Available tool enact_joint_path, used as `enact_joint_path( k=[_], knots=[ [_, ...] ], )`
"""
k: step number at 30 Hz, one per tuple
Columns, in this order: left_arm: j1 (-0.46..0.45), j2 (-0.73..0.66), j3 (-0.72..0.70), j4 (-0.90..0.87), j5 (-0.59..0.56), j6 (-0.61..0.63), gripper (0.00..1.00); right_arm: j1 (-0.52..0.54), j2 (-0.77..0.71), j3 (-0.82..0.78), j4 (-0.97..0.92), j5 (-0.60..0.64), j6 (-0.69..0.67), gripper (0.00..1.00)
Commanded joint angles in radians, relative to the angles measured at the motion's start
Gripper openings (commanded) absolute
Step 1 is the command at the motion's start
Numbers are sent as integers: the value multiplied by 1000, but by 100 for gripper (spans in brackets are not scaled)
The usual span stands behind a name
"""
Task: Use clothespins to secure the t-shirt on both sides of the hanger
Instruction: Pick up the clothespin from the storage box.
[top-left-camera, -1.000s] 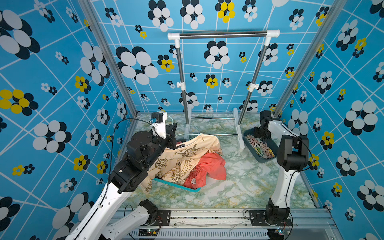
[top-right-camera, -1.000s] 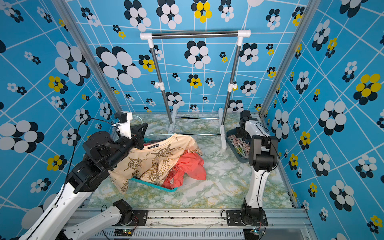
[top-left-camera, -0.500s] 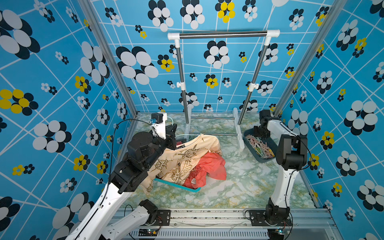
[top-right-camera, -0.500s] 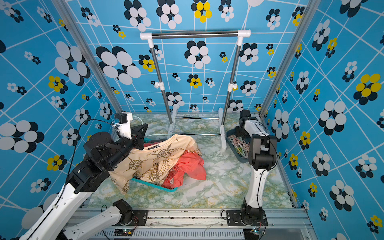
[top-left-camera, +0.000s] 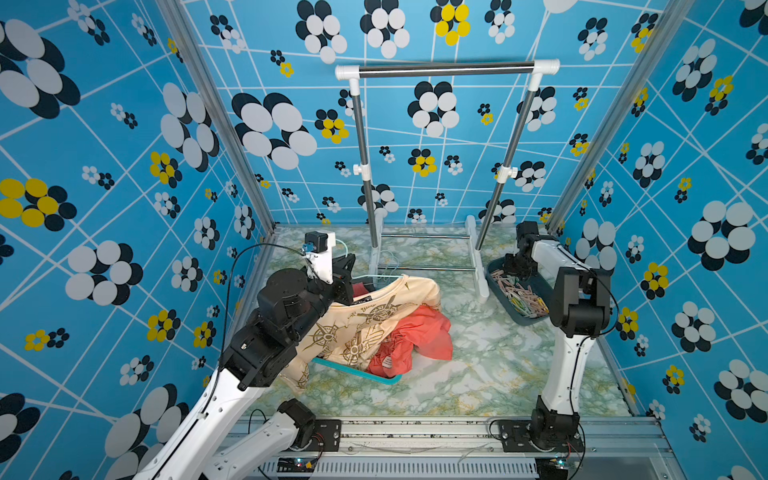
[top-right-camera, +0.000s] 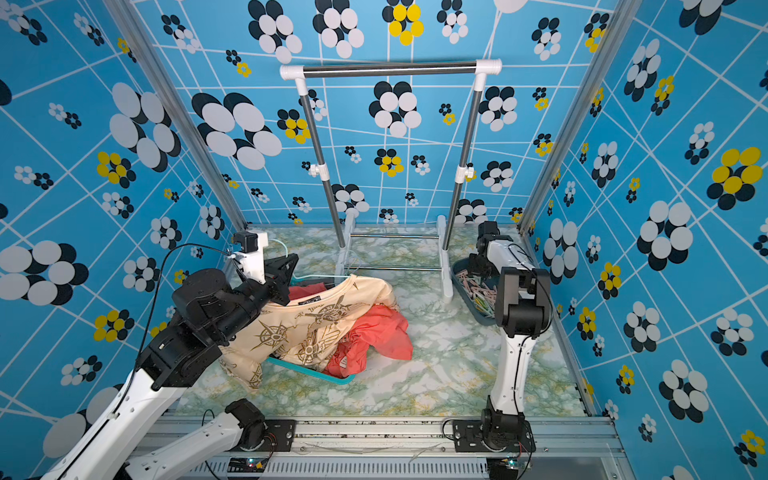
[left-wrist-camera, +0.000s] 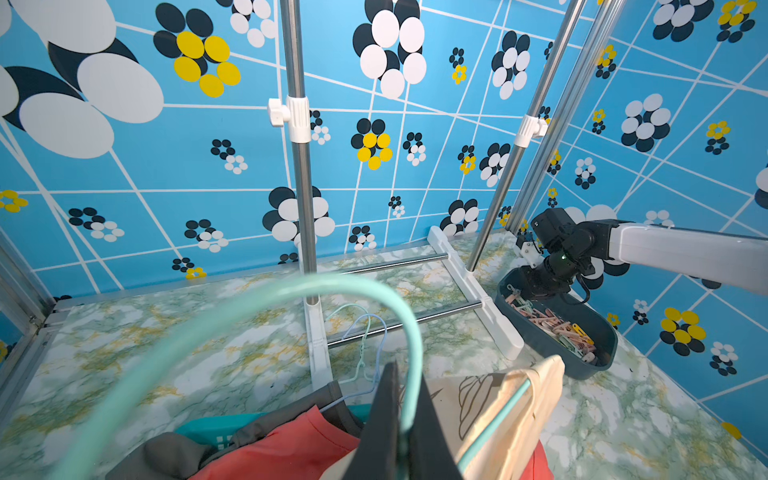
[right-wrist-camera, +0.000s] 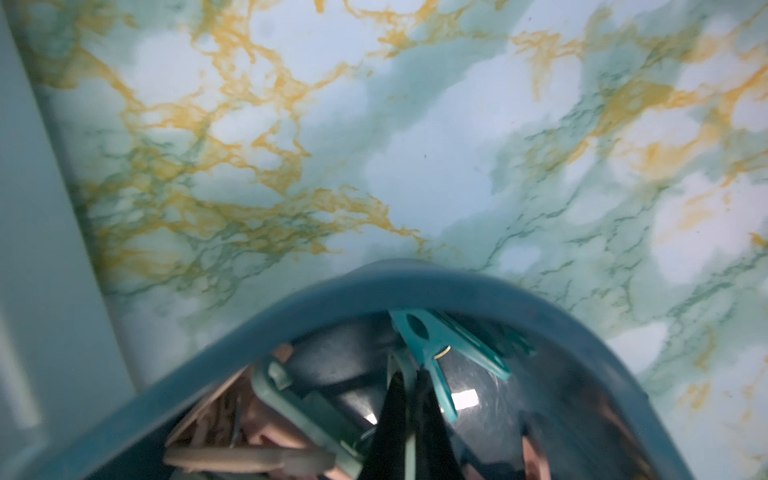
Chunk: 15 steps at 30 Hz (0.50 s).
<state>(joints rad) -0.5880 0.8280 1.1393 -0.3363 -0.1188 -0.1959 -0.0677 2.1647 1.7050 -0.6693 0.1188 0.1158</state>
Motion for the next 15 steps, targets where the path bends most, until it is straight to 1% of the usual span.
enact_joint_path(
  k=[1,4,11,15],
  knots=[
    [10,-13,-15,57,31,-1,0,8,-114,-47,-10,-6,31,0],
    [11,-17,-30,74,53,10,0,8,-184,-96,-12,7,54,0],
    [20,-21,-62,88,111,32,0,22,-384,-315,-12,27,121,0],
    [31,-36,-88,92,101,33,0,65,-537,-450,-10,13,159,0]
  ],
)
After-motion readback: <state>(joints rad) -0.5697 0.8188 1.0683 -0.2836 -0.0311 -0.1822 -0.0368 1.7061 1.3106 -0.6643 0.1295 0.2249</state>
